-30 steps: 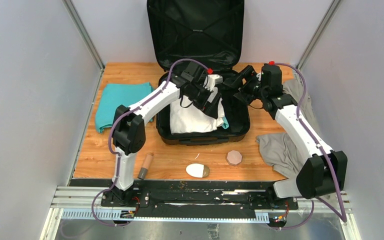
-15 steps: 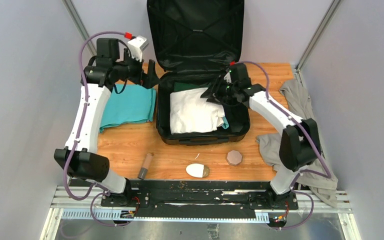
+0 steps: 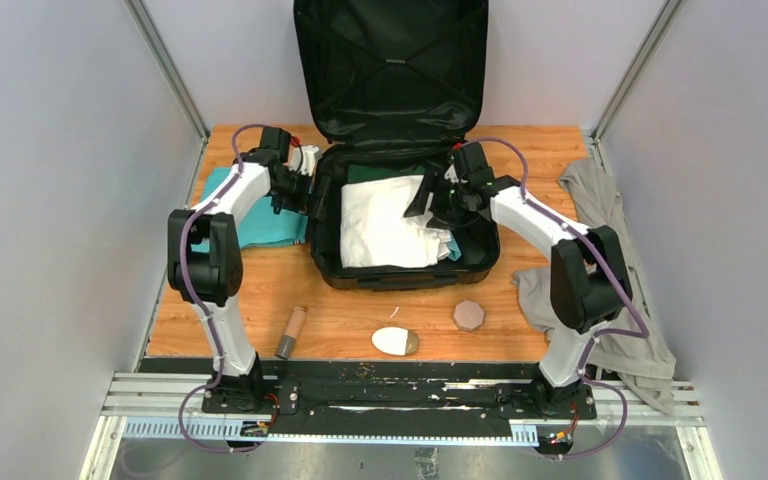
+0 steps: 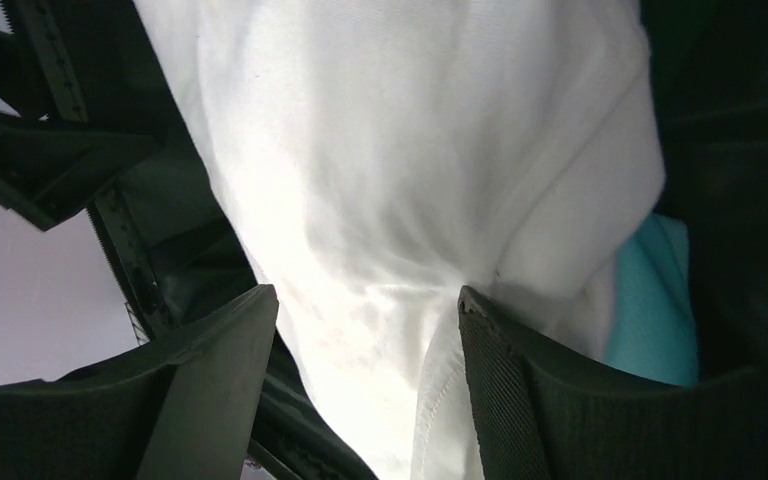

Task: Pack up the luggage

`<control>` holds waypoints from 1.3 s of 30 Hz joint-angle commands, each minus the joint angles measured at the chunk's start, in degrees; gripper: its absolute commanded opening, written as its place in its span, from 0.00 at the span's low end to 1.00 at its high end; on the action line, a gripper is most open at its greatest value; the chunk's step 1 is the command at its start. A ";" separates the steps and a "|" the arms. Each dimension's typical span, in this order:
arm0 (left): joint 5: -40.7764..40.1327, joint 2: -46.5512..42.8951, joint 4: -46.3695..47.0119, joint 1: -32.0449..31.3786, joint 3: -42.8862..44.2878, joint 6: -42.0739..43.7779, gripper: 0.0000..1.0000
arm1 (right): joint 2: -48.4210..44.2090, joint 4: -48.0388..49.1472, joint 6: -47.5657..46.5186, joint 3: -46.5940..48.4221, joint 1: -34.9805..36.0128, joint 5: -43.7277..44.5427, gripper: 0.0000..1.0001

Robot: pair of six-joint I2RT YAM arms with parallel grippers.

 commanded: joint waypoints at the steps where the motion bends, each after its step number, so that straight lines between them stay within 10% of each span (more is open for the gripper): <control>1: -8.89 3.49 5.66 1.02 2.55 -0.34 1.00 | -5.89 -3.92 -3.43 1.00 -0.14 2.77 0.72; 15: 29.53 -8.09 -4.80 9.14 8.84 -2.59 1.00 | -9.95 -7.12 -5.22 1.47 -0.04 2.94 0.73; 29: -4.33 -2.11 4.26 8.74 2.53 1.30 1.00 | -12.03 -7.44 -5.09 -0.59 0.04 3.79 0.73; 39: -9.88 6.37 6.22 1.28 3.08 1.81 1.00 | -12.49 -7.48 -4.87 -1.56 0.00 4.68 0.73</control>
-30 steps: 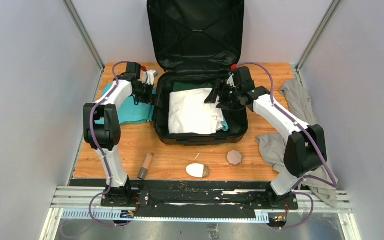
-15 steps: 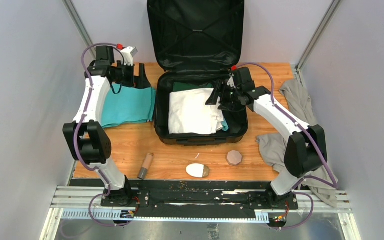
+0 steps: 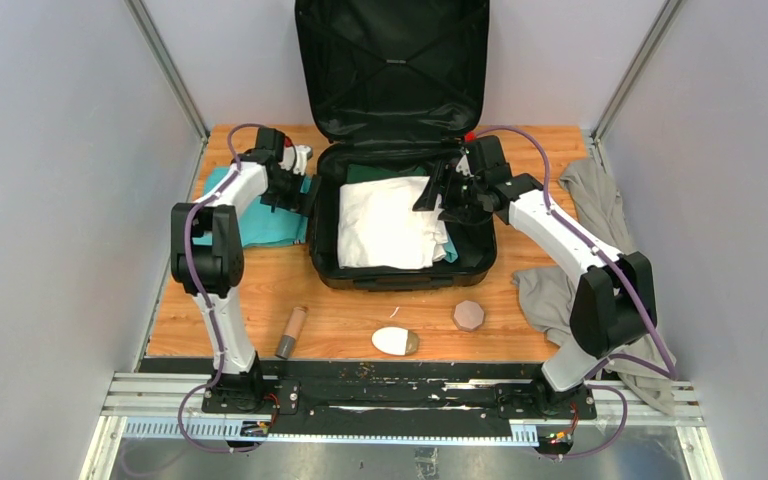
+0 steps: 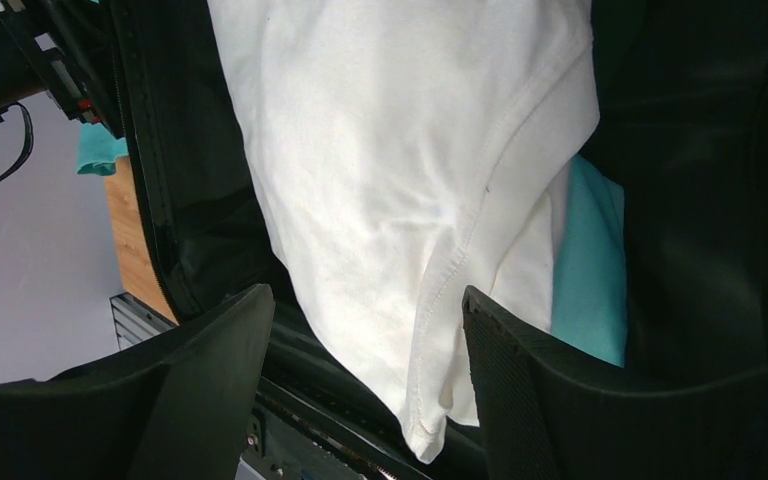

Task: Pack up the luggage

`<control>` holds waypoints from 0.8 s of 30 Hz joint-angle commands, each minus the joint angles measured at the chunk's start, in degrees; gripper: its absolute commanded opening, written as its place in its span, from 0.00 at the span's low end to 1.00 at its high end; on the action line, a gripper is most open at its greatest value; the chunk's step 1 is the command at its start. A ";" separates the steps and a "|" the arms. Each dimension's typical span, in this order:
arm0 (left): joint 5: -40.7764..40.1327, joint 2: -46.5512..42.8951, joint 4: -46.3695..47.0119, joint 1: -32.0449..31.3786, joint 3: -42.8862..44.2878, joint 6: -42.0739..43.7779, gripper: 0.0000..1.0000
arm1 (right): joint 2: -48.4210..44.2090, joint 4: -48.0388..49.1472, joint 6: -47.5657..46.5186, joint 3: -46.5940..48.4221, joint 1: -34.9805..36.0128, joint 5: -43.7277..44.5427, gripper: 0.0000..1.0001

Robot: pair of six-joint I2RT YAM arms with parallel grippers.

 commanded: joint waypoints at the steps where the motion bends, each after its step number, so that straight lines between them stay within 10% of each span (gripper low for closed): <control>1: -7.08 3.15 2.19 -2.11 1.65 1.64 1.00 | -1.48 -1.54 -0.46 -1.32 0.04 1.15 0.73; 11: -19.28 8.30 3.93 -3.74 -2.13 7.80 0.99 | -1.11 -1.26 -0.14 -0.90 0.05 1.42 0.73; 24: 4.12 3.32 -3.22 -0.31 -1.54 5.02 1.00 | -2.12 -1.74 -0.31 0.16 0.96 2.47 0.73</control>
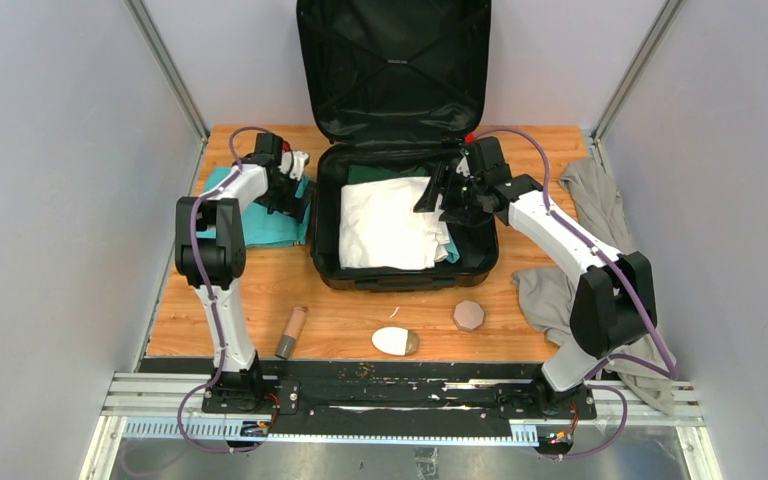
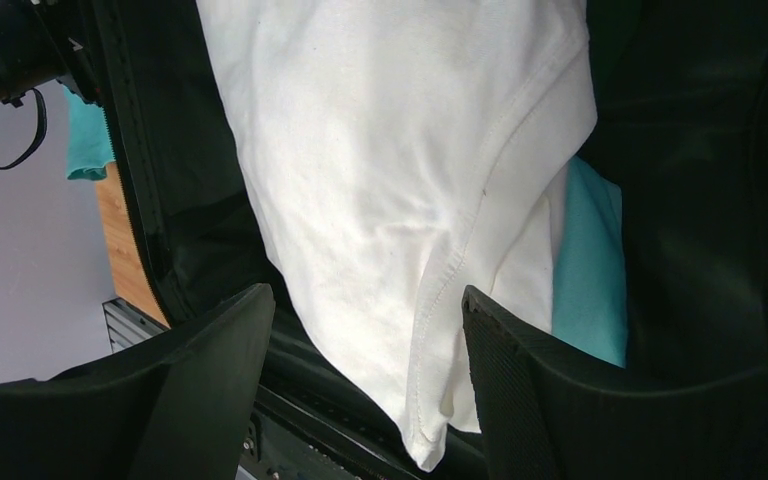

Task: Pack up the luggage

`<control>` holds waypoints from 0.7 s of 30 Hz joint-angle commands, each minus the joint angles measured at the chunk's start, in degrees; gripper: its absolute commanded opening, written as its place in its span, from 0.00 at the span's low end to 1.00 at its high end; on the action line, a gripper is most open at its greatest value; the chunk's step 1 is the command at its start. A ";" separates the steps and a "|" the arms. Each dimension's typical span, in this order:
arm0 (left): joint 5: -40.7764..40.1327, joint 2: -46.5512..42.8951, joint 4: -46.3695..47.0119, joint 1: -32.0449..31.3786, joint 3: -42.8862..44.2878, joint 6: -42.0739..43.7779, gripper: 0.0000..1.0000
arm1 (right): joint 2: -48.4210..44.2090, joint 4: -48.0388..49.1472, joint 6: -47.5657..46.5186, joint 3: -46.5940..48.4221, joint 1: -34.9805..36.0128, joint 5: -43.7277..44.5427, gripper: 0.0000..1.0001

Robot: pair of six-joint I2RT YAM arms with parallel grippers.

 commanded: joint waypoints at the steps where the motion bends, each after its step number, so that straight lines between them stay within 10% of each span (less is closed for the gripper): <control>1: 13.35 -2.68 -7.35 -0.17 -1.45 -1.76 1.00 | -2.07 -1.73 -0.35 0.65 1.06 1.70 0.73; 6: 15.94 -5.80 -7.59 0.02 0.12 -3.60 1.00 | -1.36 -1.73 -0.14 0.90 1.84 2.05 0.73; 21: -9.78 3.40 0.21 -2.46 -5.49 3.73 1.00 | -0.64 -2.58 -0.40 2.76 2.43 2.78 0.73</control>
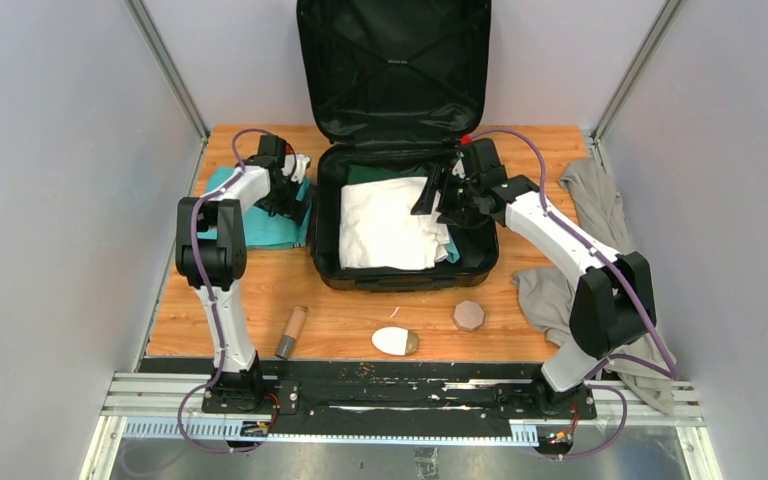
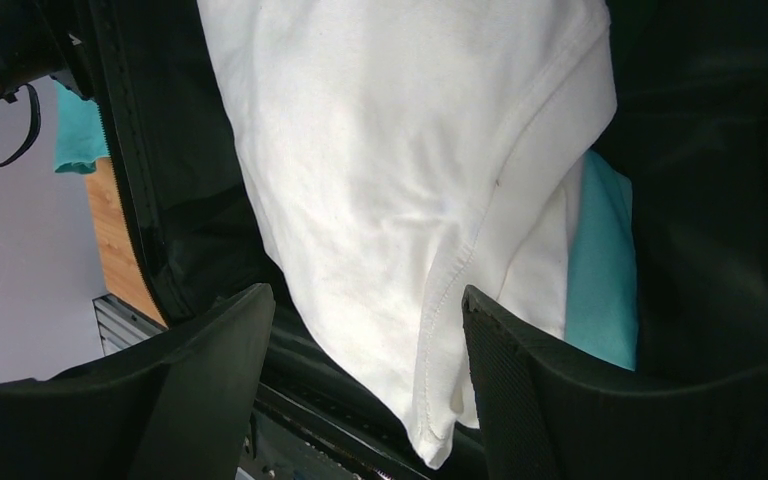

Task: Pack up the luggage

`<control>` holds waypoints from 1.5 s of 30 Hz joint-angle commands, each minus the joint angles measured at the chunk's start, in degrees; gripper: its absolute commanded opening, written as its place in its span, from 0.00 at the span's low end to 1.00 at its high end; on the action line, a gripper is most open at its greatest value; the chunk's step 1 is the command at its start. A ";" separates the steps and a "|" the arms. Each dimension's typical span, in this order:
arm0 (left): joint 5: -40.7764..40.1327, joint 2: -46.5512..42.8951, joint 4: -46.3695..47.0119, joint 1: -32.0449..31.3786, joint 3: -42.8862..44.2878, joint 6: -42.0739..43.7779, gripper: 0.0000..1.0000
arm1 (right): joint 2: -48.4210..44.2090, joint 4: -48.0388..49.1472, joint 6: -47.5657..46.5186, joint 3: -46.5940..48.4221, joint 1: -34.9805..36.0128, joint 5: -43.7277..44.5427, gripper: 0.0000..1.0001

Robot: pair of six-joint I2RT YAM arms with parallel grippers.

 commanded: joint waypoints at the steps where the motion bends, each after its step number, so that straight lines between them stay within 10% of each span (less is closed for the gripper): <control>1: -8.78 3.82 1.81 -2.02 -5.14 5.38 0.95 | -0.43 -2.23 -0.30 2.99 0.96 1.31 0.73; 12: -11.58 1.79 -0.21 -1.83 -7.96 10.10 0.01 | -1.40 -3.38 0.64 5.02 1.61 2.62 0.72; 23: 14.57 -7.12 -12.38 7.37 -1.52 6.44 0.00 | -4.16 -4.17 0.46 4.78 1.68 3.50 0.72; 24: 14.21 -8.27 -12.44 7.07 -1.79 6.53 0.00 | -4.18 -4.17 0.54 4.80 1.68 3.50 0.72; 29: 5.35 -9.99 -12.20 5.43 -3.89 9.43 0.95 | -4.57 -4.01 0.74 4.10 1.90 3.30 0.72; 39: -9.59 -4.22 -4.03 1.69 -2.50 8.60 1.00 | -4.45 -2.39 0.74 2.54 2.30 3.71 0.73; 45: -2.26 -0.23 -8.00 1.31 -1.78 8.64 1.00 | -4.32 -2.07 0.33 2.25 2.34 4.44 0.73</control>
